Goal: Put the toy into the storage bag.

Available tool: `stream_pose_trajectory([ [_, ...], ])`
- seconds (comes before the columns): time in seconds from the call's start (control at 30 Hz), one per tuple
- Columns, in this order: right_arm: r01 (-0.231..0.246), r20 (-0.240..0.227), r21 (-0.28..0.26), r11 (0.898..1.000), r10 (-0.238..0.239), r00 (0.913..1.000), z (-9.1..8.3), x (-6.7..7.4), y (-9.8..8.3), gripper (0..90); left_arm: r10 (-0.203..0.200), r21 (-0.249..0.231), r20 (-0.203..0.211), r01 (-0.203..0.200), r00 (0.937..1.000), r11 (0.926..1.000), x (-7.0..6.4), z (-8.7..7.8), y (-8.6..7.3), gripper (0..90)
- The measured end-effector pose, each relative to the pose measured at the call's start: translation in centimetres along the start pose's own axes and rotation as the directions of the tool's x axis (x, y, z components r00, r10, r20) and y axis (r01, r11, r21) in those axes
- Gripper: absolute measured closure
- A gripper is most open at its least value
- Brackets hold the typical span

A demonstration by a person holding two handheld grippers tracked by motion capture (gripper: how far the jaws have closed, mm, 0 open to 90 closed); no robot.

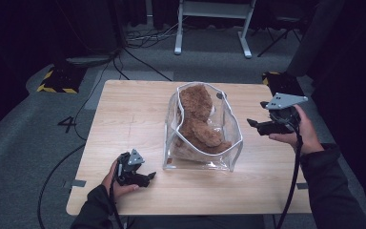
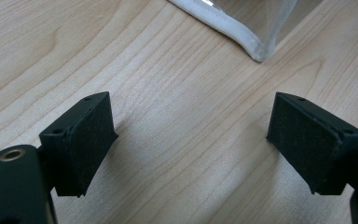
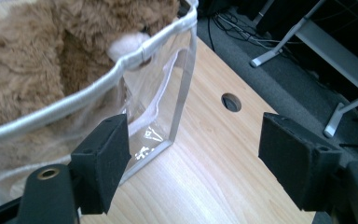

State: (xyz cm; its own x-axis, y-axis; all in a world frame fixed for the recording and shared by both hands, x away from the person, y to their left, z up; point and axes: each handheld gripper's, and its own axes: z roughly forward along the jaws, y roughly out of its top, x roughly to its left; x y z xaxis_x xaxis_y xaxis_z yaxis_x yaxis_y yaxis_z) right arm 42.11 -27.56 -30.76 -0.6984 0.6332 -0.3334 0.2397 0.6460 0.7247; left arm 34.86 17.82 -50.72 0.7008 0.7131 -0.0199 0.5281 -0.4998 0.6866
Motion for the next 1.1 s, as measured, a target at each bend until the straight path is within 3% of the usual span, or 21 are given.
stream_pose_trajectory([
  [1.1,0.02,0.012,0.096,0.995,-0.021,0.9997,1.3,1.2,-3.9,24.7,0.0,0.0,0.0,0.0,1.0,1.0,0.0,0.0,0.0,14.7],
])
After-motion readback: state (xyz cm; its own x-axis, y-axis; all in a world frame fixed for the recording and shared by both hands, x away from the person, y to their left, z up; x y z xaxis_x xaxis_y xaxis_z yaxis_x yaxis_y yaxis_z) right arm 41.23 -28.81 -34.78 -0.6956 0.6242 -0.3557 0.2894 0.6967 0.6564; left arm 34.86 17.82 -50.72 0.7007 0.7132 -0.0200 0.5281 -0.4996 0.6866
